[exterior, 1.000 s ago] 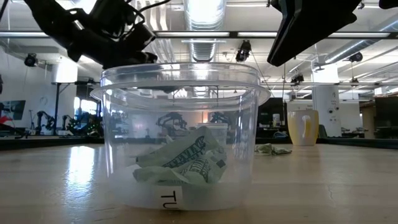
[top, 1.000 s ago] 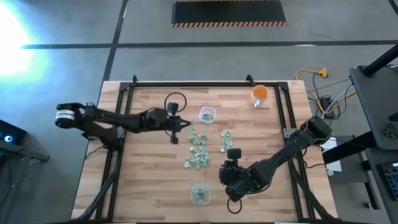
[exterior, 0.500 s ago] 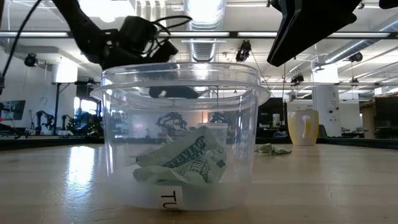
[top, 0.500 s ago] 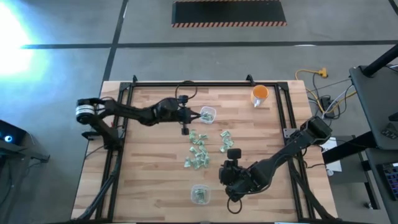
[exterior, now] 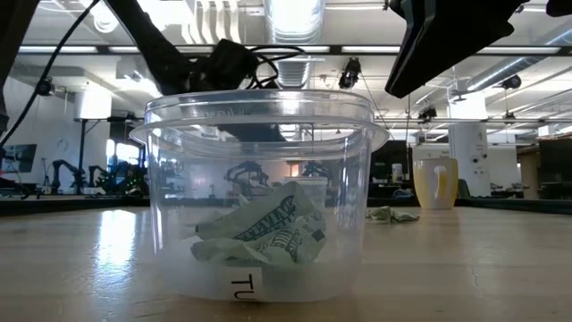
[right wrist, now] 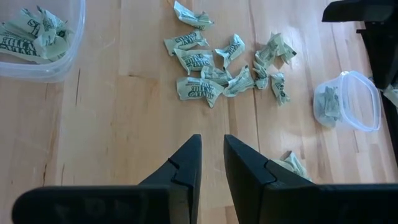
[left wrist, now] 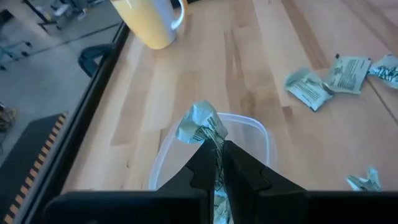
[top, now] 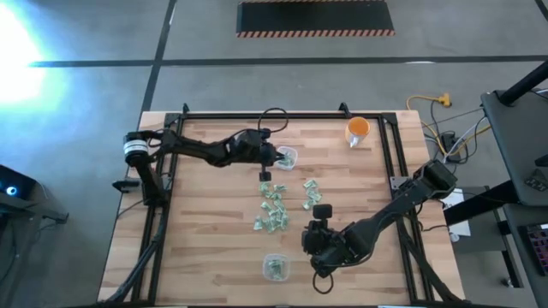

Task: Pick and place items into bin
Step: Put the stevia packet into the top transparent bin, then put the stevia packet into the bottom transparent bin

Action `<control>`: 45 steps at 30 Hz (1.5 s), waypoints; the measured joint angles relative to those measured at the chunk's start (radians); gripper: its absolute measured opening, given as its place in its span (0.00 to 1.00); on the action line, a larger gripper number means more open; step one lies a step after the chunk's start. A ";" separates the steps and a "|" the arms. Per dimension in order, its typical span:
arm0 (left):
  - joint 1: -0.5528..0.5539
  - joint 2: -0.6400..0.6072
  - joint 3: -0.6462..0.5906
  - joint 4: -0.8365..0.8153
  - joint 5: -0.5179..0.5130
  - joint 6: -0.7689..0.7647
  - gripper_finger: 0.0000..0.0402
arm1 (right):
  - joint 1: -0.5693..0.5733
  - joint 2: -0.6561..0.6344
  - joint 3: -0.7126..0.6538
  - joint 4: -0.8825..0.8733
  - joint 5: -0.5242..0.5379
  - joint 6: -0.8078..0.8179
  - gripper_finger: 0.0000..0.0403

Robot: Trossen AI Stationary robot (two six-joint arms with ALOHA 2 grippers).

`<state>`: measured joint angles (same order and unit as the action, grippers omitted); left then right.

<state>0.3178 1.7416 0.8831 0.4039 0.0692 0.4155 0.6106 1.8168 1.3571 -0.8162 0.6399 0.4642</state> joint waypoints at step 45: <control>0.000 -0.327 -0.062 -0.515 0.007 -0.102 0.29 | -0.064 0.000 -0.163 0.017 0.120 0.102 0.15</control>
<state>0.3179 1.4145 0.8210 -0.1107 0.0766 0.3132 0.5464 1.8168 1.1939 -0.7992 0.7599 0.5662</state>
